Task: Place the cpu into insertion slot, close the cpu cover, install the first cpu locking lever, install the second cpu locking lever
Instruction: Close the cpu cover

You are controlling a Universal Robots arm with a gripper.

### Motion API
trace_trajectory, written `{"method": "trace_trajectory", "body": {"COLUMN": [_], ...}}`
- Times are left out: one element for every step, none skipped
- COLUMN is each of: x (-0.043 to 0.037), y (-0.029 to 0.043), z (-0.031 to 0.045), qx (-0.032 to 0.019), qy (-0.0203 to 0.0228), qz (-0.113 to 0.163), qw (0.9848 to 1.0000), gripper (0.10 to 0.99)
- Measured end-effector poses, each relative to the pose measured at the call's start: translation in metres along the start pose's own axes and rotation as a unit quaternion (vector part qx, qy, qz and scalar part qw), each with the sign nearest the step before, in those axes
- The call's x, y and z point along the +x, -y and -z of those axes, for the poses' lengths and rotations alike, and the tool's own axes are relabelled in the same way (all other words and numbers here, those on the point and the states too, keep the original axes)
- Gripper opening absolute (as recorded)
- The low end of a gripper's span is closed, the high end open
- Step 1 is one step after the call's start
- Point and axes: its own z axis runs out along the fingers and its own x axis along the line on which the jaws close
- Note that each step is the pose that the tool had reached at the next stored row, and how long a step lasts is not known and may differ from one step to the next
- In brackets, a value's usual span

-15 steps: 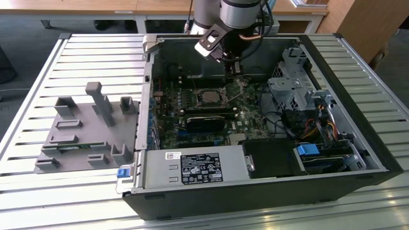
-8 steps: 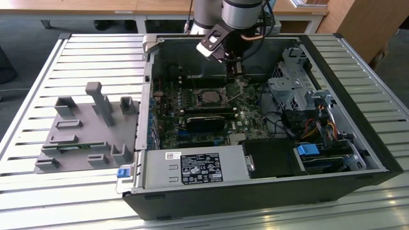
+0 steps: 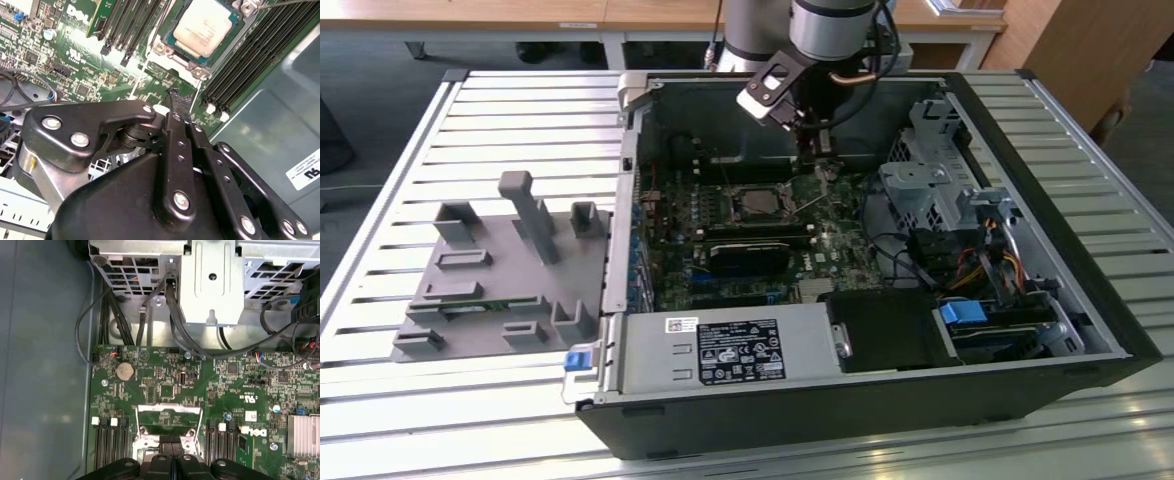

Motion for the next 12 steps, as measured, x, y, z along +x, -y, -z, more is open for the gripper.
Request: {"method": "trace_trajectory", "body": {"x": [0.0000, 0.0000, -0.0001, -0.0001, 0.0000, 0.0000, -0.0001, -0.0001, -0.0001, -0.0001, -0.0001, -0.0001], "y": [-0.0013, -0.0024, -0.0033, -0.0042, -0.0050, -0.0058, -0.0066, -0.0076, -0.0088, -0.0098, -0.0110, -0.0120], "z": [-0.0001, -0.0003, -0.0005, -0.0007, -0.0009, -0.0012, -0.0014, -0.0016, -0.0019, -0.0022, -0.0024, -0.0026], "qx": [0.0000, 0.0000, 0.0000, 0.0000, 0.0000, 0.0000, 0.0000, 0.0000, 0.0000, 0.0000, 0.0000, 0.0001], "qy": [0.0000, 0.0000, 0.0000, 0.0001, 0.0002, 0.0004, 0.0006, 0.0005, 0.0005, 0.0005, 0.0006, 0.0006], "qz": [0.000, 0.000, 0.000, 0.000, 0.000, 0.000, 0.000, 0.000, 0.000, 0.000, 0.000, 0.000], "qw": [1.0000, 1.0000, 1.0000, 1.0000, 1.0000, 1.0000, 1.0000, 1.0000, 1.0000, 1.0000, 1.0000, 1.0000], "gripper": [0.106, 0.106, 0.106, 0.106, 0.106, 0.106, 0.106, 0.106, 0.106, 0.106, 0.106, 0.106]}}
